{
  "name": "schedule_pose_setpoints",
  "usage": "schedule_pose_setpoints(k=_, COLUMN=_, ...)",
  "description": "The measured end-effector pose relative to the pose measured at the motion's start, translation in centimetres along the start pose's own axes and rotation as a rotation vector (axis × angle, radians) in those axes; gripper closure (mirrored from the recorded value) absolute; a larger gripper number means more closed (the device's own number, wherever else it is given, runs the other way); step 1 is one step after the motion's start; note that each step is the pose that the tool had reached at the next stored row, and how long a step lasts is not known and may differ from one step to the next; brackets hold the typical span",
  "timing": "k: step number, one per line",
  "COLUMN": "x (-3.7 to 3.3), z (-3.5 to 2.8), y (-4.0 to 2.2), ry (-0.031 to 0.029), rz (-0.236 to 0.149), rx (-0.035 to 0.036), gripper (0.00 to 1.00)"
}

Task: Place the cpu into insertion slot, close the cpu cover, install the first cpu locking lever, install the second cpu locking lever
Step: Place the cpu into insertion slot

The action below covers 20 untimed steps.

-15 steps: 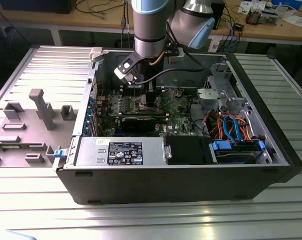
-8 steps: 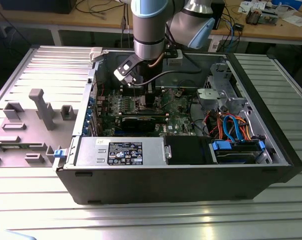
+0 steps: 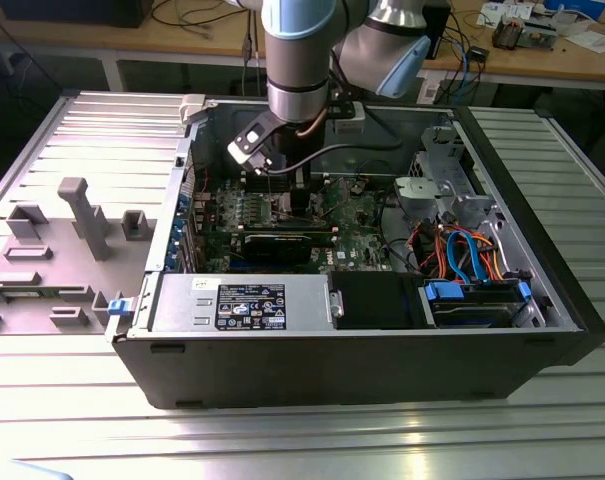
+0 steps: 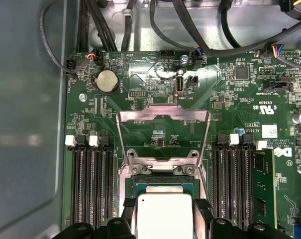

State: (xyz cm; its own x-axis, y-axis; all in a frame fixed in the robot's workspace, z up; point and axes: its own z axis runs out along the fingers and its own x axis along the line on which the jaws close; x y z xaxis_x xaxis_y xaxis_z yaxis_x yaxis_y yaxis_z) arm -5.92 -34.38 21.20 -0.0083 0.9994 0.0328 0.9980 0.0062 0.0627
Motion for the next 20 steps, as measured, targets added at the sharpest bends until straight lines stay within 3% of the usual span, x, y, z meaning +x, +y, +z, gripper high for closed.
schedule_pose_setpoints(k=20, x=0.04, z=1.35, y=-0.15, ry=-0.0018, rz=0.007, rx=-0.0001, gripper=0.46)
